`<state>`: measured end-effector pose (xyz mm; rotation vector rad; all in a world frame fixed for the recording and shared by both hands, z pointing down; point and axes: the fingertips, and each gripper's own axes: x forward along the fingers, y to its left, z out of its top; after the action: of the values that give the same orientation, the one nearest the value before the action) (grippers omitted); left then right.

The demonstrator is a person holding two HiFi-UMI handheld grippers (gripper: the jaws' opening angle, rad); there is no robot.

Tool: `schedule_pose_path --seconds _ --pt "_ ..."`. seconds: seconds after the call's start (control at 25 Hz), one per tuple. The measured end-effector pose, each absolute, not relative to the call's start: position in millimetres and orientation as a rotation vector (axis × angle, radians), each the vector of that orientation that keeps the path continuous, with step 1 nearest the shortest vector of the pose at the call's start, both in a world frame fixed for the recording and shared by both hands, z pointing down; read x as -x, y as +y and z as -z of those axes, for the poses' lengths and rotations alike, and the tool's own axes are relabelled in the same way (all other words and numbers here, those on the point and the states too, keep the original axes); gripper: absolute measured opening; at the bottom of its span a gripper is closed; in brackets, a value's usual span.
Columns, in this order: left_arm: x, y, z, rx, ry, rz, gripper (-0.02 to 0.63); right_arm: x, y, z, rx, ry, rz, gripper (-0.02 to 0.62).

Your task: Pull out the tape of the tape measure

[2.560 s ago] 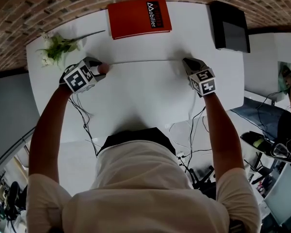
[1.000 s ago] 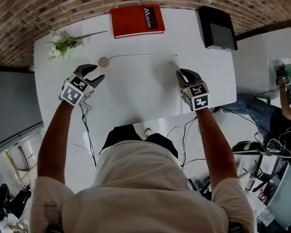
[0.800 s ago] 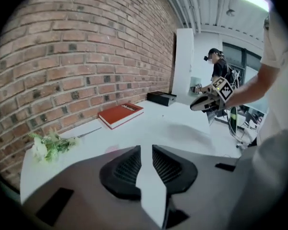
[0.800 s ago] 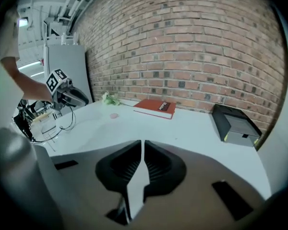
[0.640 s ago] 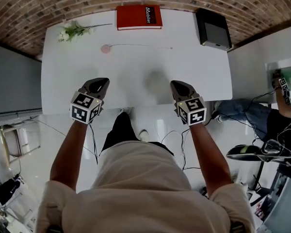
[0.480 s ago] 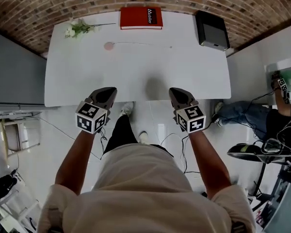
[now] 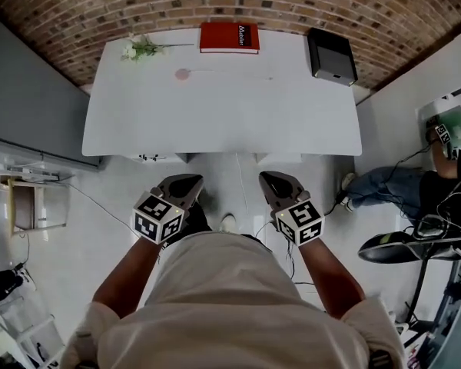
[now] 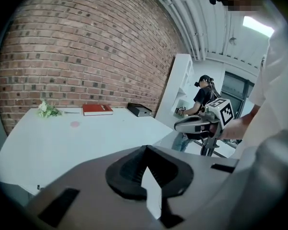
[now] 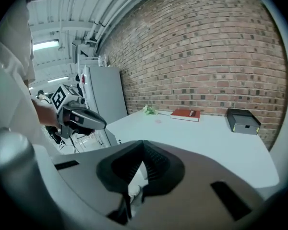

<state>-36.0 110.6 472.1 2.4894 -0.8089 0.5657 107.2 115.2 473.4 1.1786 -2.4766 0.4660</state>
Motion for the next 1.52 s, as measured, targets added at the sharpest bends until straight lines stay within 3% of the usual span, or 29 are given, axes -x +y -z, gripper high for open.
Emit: schedule_pose_path --seconds 1.52 --pt "18.6 169.7 -471.4 -2.511 -0.803 -0.523 -0.005 -96.1 176.0 -458.9 -1.138 -2.539 -0.461 0.003"
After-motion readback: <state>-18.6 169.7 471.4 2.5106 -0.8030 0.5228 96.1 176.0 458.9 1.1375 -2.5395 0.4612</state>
